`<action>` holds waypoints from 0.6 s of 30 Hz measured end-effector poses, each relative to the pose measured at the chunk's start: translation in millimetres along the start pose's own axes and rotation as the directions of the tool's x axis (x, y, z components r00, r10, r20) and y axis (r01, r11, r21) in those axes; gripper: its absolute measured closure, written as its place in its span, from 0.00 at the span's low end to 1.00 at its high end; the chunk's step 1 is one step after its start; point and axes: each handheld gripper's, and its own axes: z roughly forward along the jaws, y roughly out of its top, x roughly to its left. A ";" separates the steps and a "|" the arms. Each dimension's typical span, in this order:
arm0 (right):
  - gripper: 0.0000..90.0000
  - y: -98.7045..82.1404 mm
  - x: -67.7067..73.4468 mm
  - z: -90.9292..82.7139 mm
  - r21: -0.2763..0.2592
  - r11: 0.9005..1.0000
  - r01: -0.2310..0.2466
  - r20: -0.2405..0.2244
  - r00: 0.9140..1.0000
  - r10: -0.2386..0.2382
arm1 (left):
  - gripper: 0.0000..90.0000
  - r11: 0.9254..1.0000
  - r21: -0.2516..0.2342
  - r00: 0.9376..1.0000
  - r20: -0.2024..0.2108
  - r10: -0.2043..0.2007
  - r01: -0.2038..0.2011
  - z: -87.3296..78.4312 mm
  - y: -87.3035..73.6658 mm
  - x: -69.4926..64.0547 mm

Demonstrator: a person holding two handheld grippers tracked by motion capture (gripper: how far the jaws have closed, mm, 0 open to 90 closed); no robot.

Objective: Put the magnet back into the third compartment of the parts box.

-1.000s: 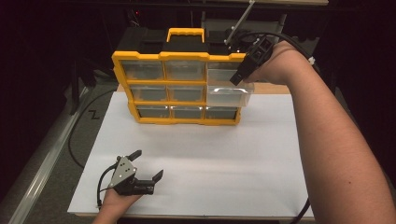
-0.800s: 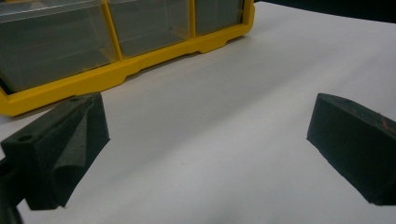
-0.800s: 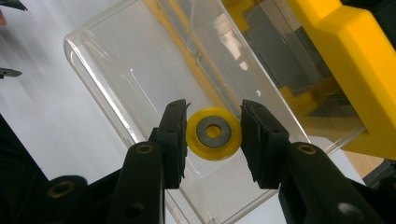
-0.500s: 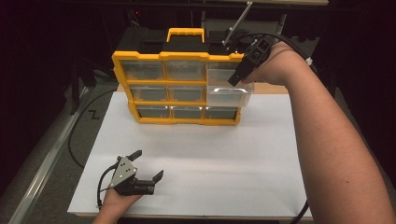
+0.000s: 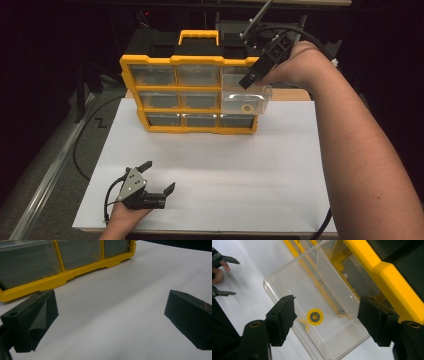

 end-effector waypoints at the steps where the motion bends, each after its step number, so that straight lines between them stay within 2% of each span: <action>1: 0.33 -0.5 0.8 -1.1 0.000 1.000 0.004 -0.002 1.000 -0.004 | 0.00 1.000 0.000 1.000 0.000 0.000 0.000 0.0 0.0 0.0; 9: 0.28 -13.5 6.4 -4.8 0.019 1.000 0.006 0.004 1.000 -0.006 | 0.00 1.000 0.005 1.000 0.002 -0.003 0.003 0.7 -0.2 0.1; 18: 0.21 -36.3 8.0 -8.7 0.023 1.000 -0.018 0.014 1.000 0.018 | 0.00 1.000 0.011 1.000 0.007 -0.001 0.001 2.0 -0.1 -0.3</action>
